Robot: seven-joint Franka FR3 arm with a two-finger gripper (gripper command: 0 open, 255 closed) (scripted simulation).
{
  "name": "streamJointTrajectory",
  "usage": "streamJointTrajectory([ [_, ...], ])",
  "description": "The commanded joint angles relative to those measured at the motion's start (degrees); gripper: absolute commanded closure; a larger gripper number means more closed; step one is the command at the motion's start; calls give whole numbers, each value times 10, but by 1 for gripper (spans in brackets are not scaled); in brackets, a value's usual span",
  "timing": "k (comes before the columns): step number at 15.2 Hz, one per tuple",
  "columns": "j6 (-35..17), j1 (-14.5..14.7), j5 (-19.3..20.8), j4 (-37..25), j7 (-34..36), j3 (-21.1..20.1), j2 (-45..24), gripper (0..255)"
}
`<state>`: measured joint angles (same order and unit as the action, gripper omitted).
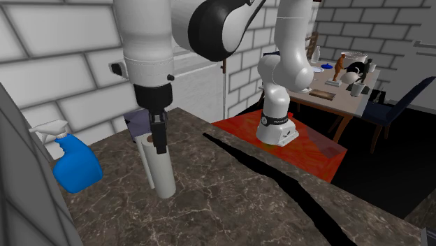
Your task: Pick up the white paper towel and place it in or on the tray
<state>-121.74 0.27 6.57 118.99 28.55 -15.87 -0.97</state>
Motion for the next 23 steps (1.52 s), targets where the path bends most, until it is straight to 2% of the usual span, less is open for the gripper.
streamJointTrajectory([
  [1,-13,-1,2,9,1,1,-4,0],
  [8,-13,-1,2,9,1,1,-4,0],
  [9,-13,-1,2,9,1,1,-4,255],
  [18,-13,-1,2,9,1,1,-4,255],
  [23,24,-1,-5,-14,-6,1,10,255],
])
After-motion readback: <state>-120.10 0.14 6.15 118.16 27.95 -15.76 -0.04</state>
